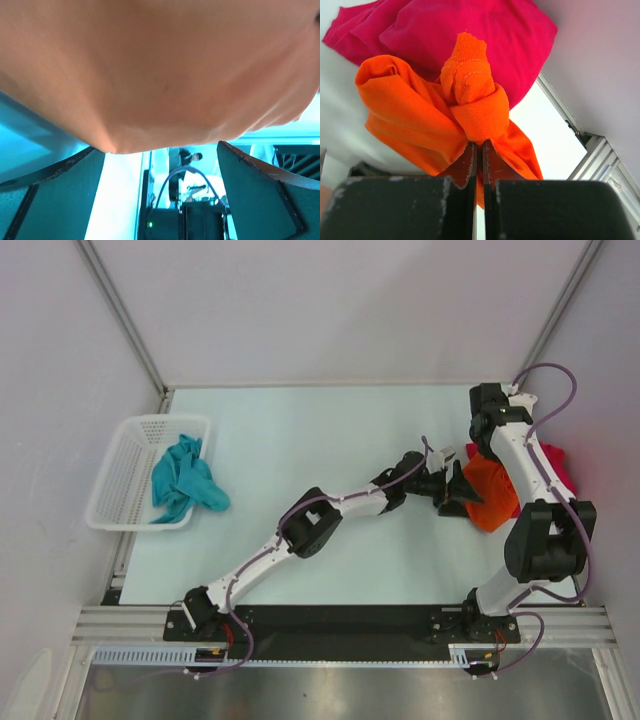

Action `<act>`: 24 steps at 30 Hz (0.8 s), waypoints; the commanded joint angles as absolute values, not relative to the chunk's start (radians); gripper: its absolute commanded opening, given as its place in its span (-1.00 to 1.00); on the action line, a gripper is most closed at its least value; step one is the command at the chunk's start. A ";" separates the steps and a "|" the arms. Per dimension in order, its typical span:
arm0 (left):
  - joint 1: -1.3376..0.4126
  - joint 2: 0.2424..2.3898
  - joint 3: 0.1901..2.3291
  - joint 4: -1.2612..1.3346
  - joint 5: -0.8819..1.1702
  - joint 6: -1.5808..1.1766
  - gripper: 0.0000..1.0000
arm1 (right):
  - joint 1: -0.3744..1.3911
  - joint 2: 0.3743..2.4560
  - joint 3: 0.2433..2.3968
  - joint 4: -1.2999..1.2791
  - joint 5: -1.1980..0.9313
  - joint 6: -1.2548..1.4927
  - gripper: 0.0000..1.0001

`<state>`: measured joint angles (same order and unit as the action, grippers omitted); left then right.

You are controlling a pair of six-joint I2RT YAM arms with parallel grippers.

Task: Fold and stack the t-shirts
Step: Put the neatly folded tshirt into the corner of the board with both arms

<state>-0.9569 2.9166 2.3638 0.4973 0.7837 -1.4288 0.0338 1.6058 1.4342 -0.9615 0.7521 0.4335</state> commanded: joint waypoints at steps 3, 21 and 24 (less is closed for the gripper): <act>-0.968 2.817 2.151 0.482 0.815 -1.348 0.99 | 0.009 1.632 1.493 -0.905 0.822 0.443 -1.00; -0.902 2.542 1.783 0.376 0.732 -1.129 0.99 | -0.107 1.701 1.632 -0.910 0.943 0.397 -1.00; -0.902 2.530 1.764 0.387 0.733 -1.129 0.99 | -0.153 1.707 1.644 -0.900 0.934 0.382 -1.00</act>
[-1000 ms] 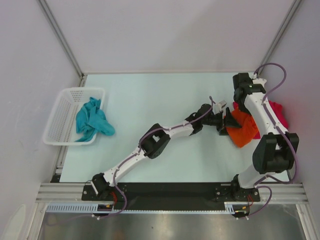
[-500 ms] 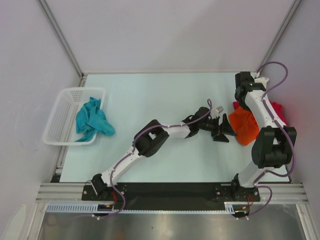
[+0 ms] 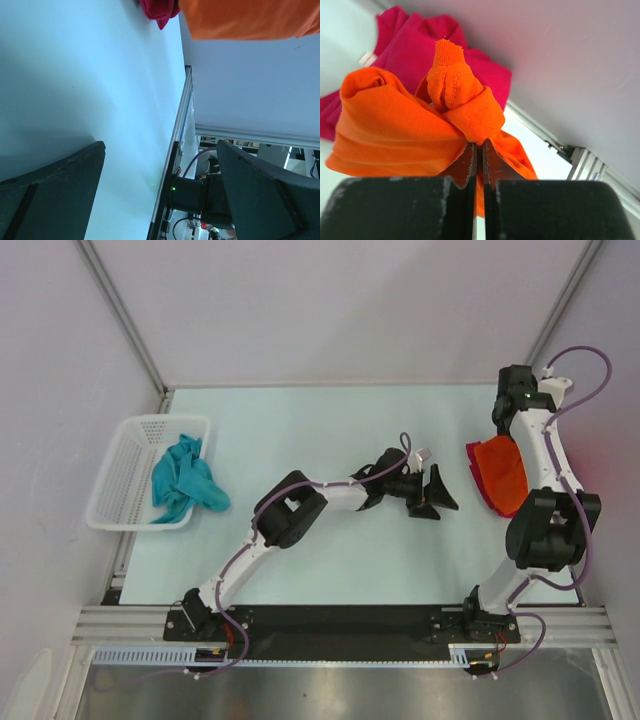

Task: Fold and stack the t-shirts
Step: Put the neatly folded tshirt into the corner of the board with both arms, then smooth out wrinkles on the folded tshirt

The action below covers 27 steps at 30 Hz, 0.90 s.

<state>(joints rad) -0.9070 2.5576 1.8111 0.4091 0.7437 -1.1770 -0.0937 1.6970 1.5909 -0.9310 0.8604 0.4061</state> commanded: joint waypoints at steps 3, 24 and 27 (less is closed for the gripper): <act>-0.902 2.519 1.758 0.385 0.736 -1.120 0.99 | -0.176 1.716 1.641 -0.900 0.931 0.379 -1.00; -0.900 2.454 1.700 0.396 0.755 -1.086 0.99 | -0.202 1.896 1.738 -1.031 0.988 0.448 -0.02; -0.900 2.453 1.700 0.397 0.756 -1.085 0.99 | -0.196 1.901 1.765 -1.052 1.002 0.457 -0.01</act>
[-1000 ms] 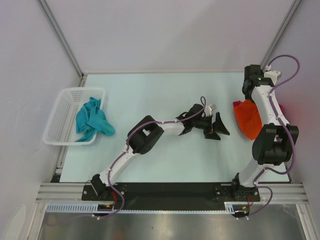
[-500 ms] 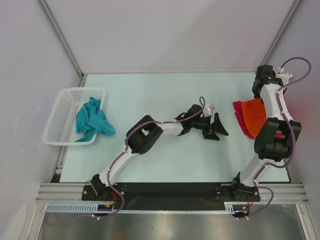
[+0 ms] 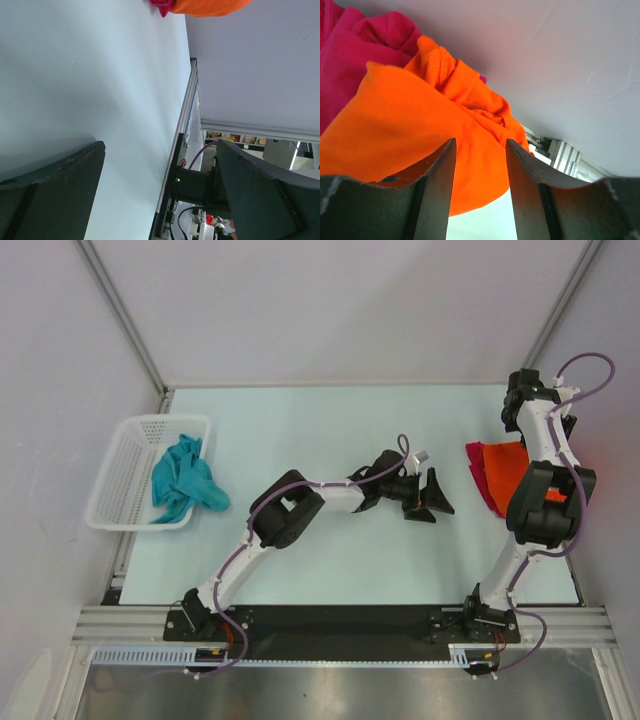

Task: Fold and stack the t-shirts
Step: Smooth out wrinkles on the folded tshirt

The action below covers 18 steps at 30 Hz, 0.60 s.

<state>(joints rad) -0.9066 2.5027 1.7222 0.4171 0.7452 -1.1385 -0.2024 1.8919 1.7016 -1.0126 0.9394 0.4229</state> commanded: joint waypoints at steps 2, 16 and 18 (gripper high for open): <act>-0.899 2.453 1.700 0.396 0.758 -1.085 0.99 | -0.189 1.887 1.778 -1.057 0.999 0.457 -0.01; -0.888 2.418 1.651 0.394 0.753 -1.066 0.99 | -0.091 1.943 1.701 -1.045 0.936 0.502 -0.01; -0.885 2.416 1.644 0.394 0.755 -1.063 0.99 | -0.090 1.971 1.707 -1.042 0.934 0.502 -0.02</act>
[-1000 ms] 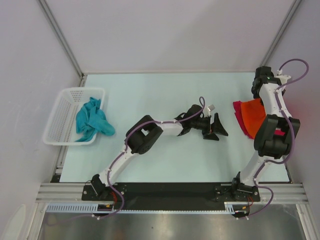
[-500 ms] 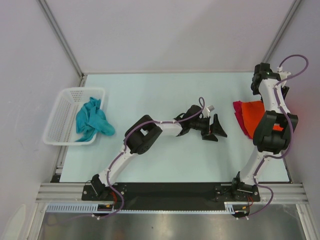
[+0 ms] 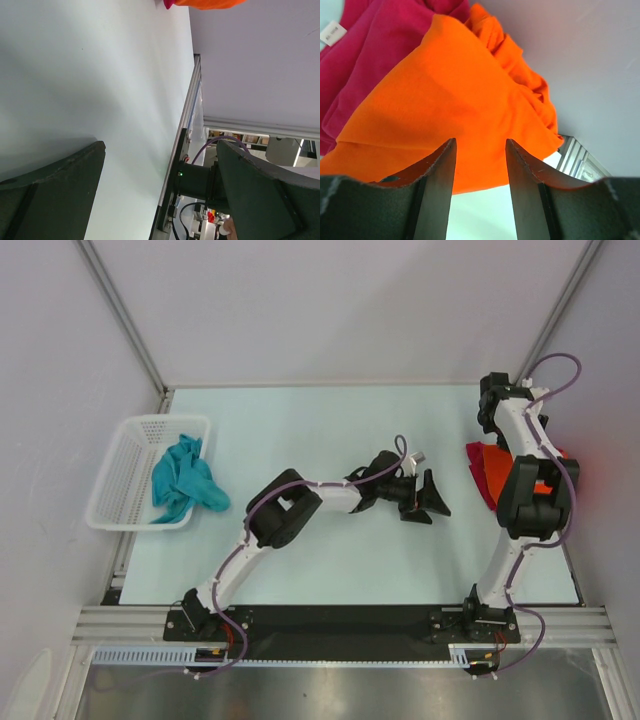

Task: Fold and stack the t-shirts
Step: Smooth out wrinkles on the folded tshirt

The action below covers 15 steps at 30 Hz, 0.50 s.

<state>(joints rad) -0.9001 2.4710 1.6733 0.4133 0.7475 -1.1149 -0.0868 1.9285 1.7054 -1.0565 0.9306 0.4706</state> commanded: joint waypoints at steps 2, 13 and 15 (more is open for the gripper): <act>-0.879 2.410 1.640 0.396 0.758 -1.063 0.99 | -0.095 1.986 1.704 -1.039 0.934 0.506 -0.01; -0.853 2.393 1.591 0.405 0.768 -1.051 0.99 | -0.198 2.006 1.598 -1.002 1.000 0.564 -0.03; -0.850 2.385 1.572 0.414 0.770 -1.052 0.99 | -0.227 2.014 1.597 -1.002 1.012 0.569 -0.02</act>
